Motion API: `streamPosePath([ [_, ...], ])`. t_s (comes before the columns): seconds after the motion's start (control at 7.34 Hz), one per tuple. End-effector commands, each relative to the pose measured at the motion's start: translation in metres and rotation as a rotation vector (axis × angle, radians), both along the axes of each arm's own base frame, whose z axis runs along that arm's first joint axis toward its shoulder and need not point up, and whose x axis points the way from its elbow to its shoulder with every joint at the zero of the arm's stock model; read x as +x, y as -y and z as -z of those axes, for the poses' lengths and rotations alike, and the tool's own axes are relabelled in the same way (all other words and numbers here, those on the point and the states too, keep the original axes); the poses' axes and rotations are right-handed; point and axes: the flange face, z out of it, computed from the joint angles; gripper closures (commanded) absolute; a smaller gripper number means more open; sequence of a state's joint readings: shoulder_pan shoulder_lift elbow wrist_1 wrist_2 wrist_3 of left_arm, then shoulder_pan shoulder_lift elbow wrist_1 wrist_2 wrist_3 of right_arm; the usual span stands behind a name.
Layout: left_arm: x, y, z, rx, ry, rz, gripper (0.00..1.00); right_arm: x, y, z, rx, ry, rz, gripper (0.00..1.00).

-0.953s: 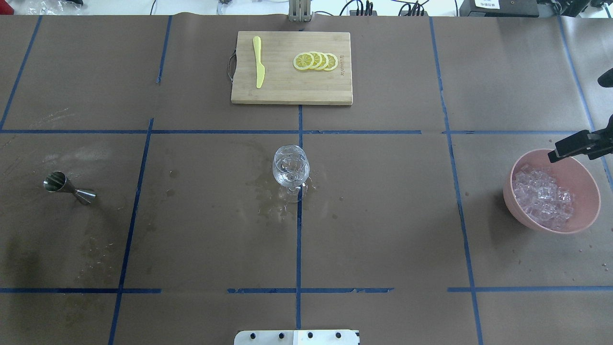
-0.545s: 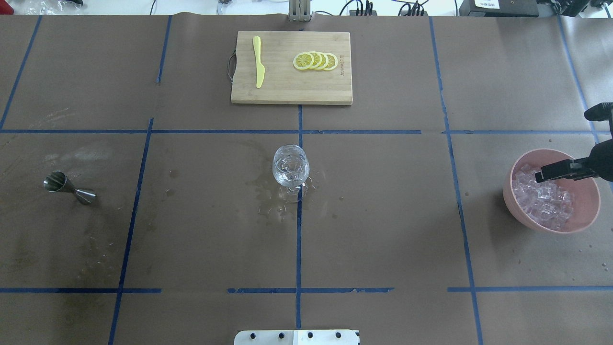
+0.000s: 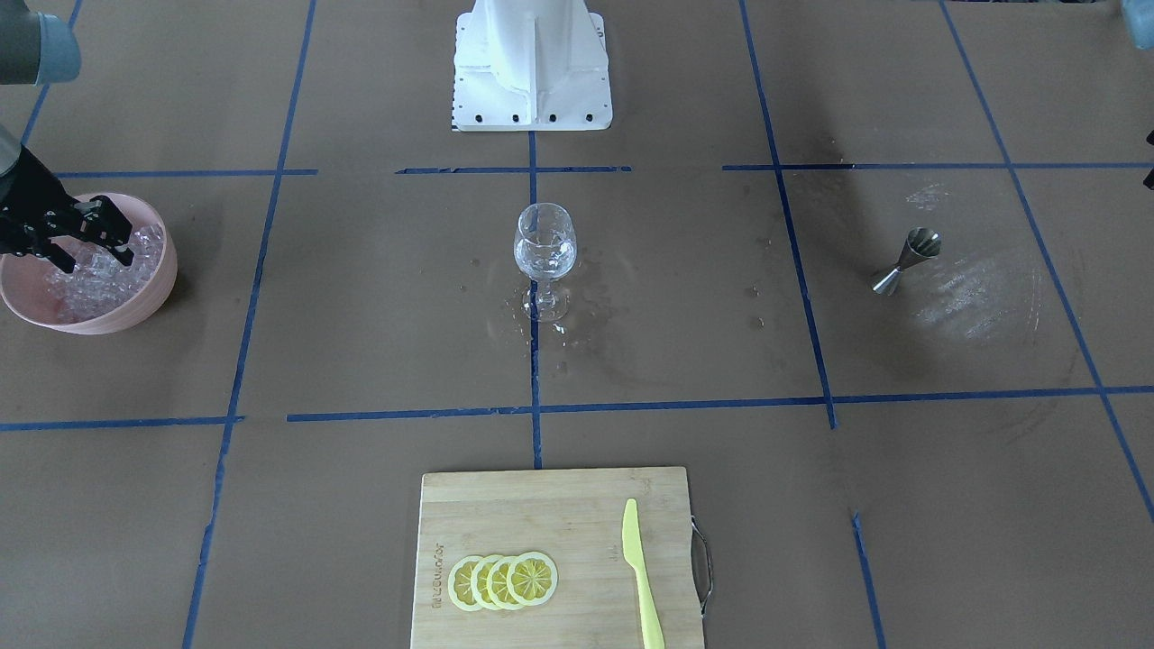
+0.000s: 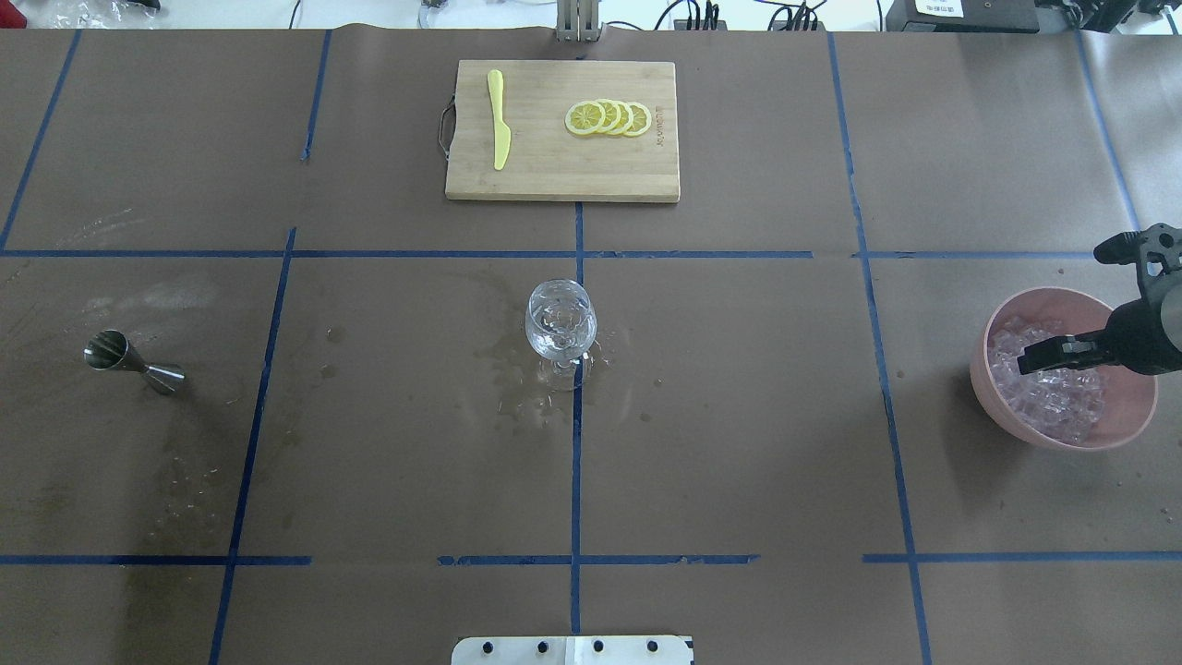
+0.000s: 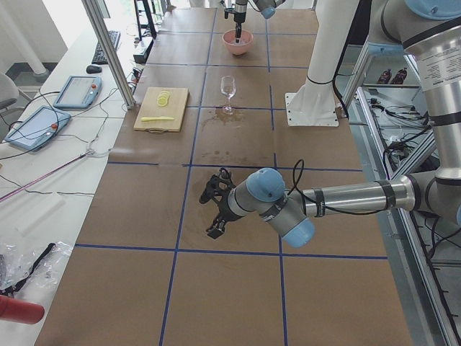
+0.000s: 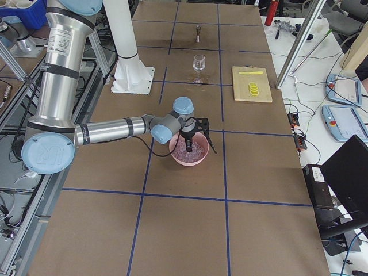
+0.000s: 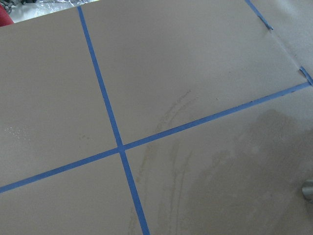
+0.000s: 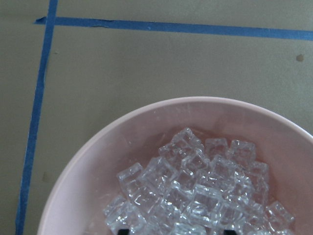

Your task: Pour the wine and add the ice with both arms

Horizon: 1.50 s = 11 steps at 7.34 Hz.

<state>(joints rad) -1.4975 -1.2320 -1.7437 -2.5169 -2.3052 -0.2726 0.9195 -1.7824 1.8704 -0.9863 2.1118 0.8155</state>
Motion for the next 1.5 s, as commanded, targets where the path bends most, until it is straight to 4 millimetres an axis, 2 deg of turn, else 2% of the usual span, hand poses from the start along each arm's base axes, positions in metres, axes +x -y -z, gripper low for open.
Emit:
streamPosePath([
  [0.0, -0.002, 0.000, 0.001, 0.001, -0.001, 0.007, 0.00, -0.003, -0.002, -0.004, -0.005, -0.002, 0.012, 1.00],
  [0.27, -0.003, 0.000, -0.001, -0.009, -0.002, 0.012, 0.00, -0.001, -0.002, 0.003, 0.006, 0.008, 0.013, 1.00],
  [0.41, -0.002, -0.001, -0.005, -0.016, -0.003, 0.009, 0.00, 0.000, -0.004, 0.029, 0.031, 0.047, 0.024, 1.00],
  [0.54, 0.004, 0.003, -0.009, -0.034, 0.004, -0.011, 0.00, 0.040, 0.013, 0.087, 0.001, 0.181, 0.001, 1.00],
  [0.68, 0.004, 0.007, -0.010, -0.049, 0.018, -0.023, 0.00, 0.049, 0.033, 0.121, 0.013, 0.225, -0.014, 1.00],
  [0.82, 0.000, 0.008, -0.017, -0.073, 0.030, -0.017, 0.00, 0.040, 0.049, 0.156, -0.009, 0.254, -0.060, 1.00],
  [0.95, 0.000, 0.017, -0.015, -0.094, 0.034, -0.017, 0.00, 0.018, 0.058, 0.194, -0.053, 0.310, -0.093, 1.00],
  [1.09, 0.000, 0.025, -0.014, -0.121, 0.037, -0.017, 0.00, -0.020, 0.051, 0.223, -0.096, 0.349, -0.076, 1.00],
  [1.23, 0.003, 0.042, -0.008, -0.152, 0.040, -0.023, 0.00, -0.068, 0.044, 0.268, -0.151, 0.399, -0.101, 1.00],
  [1.36, 0.006, 0.066, 0.004, -0.165, 0.052, -0.037, 0.00, -0.108, 0.031, 0.300, -0.174, 0.431, -0.126, 1.00],
])
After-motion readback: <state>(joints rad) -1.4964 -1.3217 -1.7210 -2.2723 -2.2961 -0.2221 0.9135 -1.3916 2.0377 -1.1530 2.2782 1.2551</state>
